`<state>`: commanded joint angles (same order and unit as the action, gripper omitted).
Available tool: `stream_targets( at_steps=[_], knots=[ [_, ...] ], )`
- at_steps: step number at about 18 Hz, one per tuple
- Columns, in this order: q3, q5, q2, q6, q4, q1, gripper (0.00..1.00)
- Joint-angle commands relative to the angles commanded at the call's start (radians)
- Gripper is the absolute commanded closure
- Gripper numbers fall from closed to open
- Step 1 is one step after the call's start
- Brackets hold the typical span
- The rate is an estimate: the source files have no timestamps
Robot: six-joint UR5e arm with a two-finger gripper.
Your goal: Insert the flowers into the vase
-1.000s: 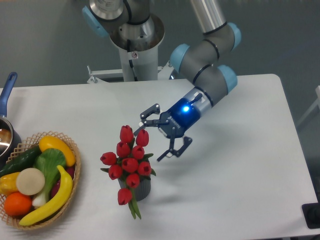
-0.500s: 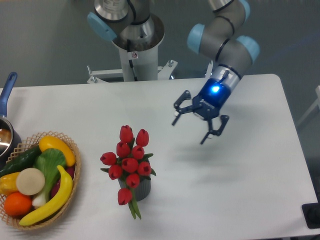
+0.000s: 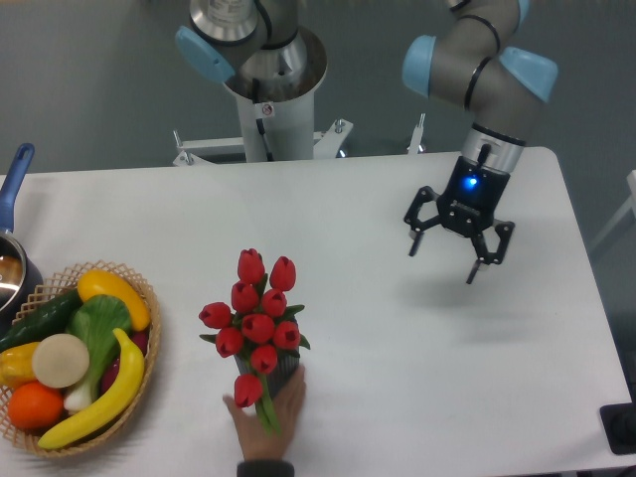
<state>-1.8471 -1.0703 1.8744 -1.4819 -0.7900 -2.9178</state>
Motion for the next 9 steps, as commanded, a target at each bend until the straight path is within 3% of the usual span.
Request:
stream_targets(
  at_steps=[9],
  knots=[
    [0.069, -0.388, 0.045, 0.002, -0.023, 0.187, 0.00]
  ],
)
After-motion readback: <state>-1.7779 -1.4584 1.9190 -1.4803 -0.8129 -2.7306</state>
